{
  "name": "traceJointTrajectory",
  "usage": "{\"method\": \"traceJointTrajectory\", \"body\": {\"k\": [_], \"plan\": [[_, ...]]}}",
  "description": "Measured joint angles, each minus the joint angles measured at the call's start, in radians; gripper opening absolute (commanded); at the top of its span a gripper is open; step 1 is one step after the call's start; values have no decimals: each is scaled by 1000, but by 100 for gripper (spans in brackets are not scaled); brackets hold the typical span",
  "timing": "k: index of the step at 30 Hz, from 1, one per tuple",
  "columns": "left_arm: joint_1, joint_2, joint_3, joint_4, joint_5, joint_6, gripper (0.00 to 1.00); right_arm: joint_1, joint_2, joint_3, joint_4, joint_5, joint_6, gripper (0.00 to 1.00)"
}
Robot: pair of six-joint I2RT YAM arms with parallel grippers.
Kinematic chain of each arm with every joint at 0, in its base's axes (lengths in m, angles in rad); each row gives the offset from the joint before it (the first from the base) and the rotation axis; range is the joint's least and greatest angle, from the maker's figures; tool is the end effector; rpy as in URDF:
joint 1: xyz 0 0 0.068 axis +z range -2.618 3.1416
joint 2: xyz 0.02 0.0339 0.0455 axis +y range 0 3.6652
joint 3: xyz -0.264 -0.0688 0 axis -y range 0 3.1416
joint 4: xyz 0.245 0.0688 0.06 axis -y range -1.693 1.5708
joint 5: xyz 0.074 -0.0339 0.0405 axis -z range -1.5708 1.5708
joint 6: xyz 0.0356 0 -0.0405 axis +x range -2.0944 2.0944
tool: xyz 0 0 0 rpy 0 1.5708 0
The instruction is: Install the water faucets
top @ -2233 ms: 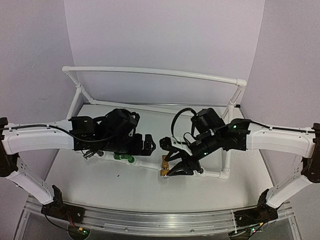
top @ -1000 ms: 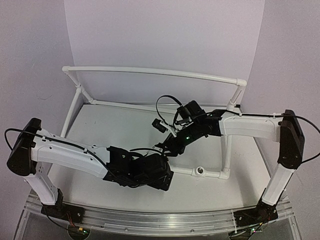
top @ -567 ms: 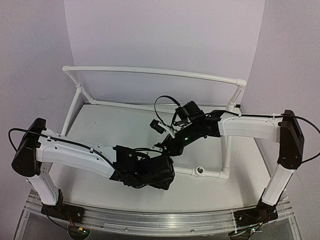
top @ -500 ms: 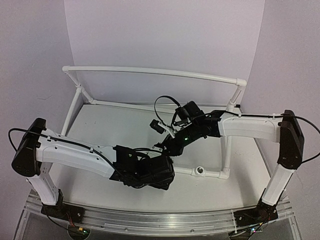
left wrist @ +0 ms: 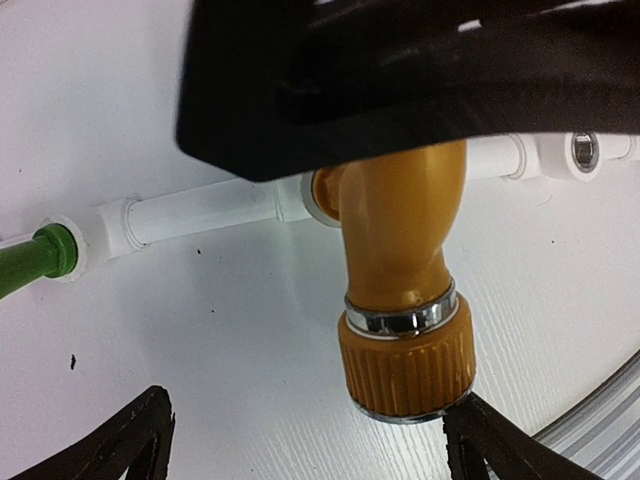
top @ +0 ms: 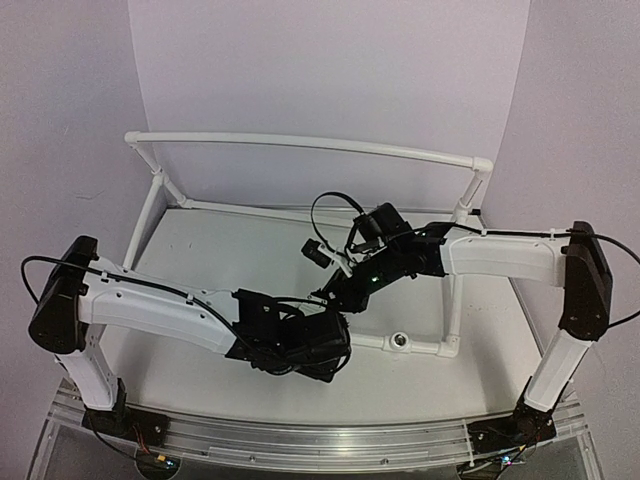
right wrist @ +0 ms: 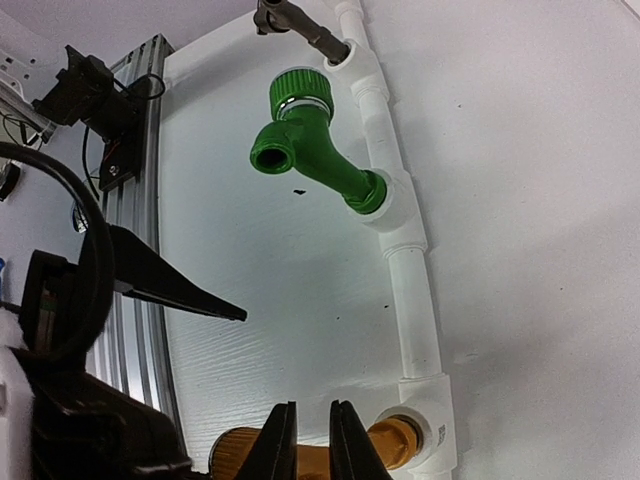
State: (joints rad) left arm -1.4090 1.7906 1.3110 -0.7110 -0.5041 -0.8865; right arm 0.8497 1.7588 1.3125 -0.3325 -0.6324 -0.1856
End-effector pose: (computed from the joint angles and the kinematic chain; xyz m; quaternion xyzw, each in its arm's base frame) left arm 0.0752 -0.3541 0.2137 0.2001 0.9309 -0.0663 0.2984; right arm 0.2412 0.3063 0.2491 -0.5381 0.7026 0.3907 0.2531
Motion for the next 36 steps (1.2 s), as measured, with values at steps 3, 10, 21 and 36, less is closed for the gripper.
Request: {"method": "traceJointTrajectory", "body": {"k": [3, 10, 21, 36], "plan": [[3, 23, 5, 17, 11, 20, 95, 0, 0, 0, 0, -1, 3, 7], [5, 32, 5, 49, 14, 50, 95, -1, 0, 2, -1, 0, 3, 3], [30, 31, 5, 34, 7, 25, 92, -1, -17, -8, 4, 49, -11, 0], [58, -33, -49, -22, -10, -47, 90, -6, -75, -66, 12, 101, -49, 0]]}}
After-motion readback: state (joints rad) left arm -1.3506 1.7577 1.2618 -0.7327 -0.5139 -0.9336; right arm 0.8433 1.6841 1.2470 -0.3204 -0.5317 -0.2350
